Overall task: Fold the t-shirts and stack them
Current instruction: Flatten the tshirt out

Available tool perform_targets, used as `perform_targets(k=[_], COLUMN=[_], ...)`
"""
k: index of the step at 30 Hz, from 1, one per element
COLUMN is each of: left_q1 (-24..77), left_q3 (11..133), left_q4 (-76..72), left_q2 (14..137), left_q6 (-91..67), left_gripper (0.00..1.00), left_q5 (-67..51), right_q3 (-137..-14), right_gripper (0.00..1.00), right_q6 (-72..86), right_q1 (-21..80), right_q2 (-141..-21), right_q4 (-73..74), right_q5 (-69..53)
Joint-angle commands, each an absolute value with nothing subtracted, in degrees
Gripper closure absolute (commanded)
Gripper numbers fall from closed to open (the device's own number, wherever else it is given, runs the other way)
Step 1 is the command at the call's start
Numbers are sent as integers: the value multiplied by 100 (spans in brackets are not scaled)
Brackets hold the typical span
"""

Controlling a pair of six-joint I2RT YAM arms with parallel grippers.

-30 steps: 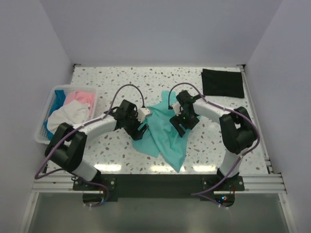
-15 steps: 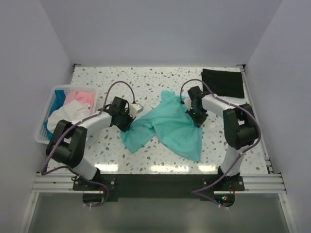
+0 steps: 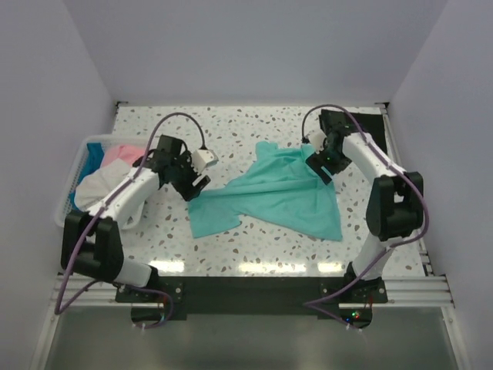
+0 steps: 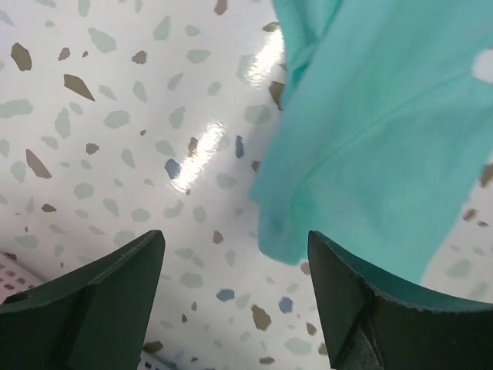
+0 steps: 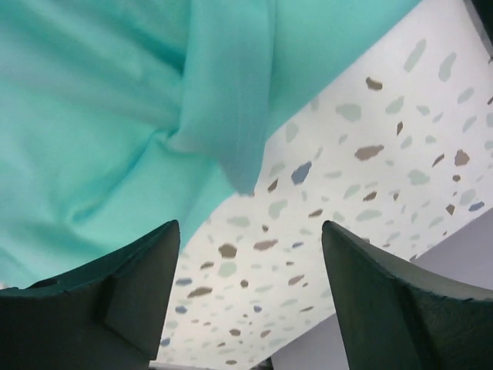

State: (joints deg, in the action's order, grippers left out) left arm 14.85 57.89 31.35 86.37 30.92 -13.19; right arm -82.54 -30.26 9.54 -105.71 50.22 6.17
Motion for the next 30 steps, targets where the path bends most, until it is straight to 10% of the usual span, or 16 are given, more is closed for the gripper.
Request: perform_targets(k=[1,10,30], left_q1=[1485,1494,1503], left_q3=[5933,5124,4860], left_q4=[4270,4975,4632], left_q2=[7692,7067,7269], left_q6=[4005,4676,4386], left_gripper=[20,25,20], left_q5=[-2345,-2777,-2487], right_q3=[-8219,-6338,-4816], right_gripper=[23,49,56], right_q6=[-3575,-4649,-4210], right_q1=[914,932,1793], right_q2=[-9661,-8227,-8604], right_q4=[6133,6645,5204], right_q5=[73,-185,96])
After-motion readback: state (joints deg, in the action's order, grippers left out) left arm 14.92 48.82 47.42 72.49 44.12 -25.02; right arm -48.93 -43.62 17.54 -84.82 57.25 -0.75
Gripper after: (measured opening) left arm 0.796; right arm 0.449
